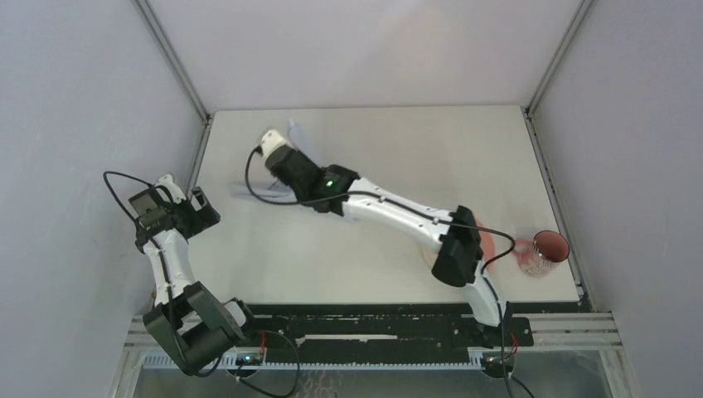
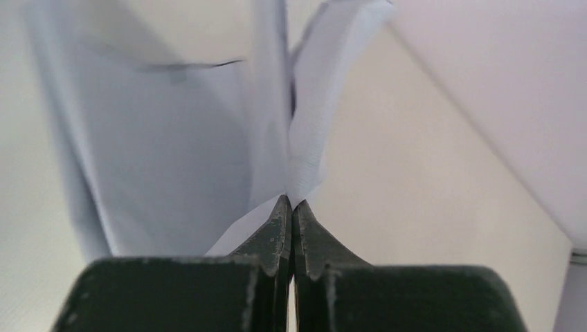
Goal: Set the dinner table for one person
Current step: Pick up the napkin from the center of the board, then flatten out the napkin at the center of the board.
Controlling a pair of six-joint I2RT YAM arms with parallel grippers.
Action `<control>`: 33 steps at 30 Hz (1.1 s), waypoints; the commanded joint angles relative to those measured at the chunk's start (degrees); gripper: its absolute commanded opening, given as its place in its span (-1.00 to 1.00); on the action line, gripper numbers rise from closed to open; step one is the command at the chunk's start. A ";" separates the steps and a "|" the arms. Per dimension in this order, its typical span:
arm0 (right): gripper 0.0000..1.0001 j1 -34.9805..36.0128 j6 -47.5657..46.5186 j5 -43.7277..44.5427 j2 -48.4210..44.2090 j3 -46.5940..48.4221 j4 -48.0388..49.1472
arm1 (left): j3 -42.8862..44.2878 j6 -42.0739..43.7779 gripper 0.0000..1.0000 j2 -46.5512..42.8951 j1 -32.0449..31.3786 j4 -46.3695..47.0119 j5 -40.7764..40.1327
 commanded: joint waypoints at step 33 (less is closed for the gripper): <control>-1.00 -17.15 -1.74 -15.93 -15.69 7.79 -6.84 | 6.36 1.56 0.91 1.62 -1.58 -8.29 10.49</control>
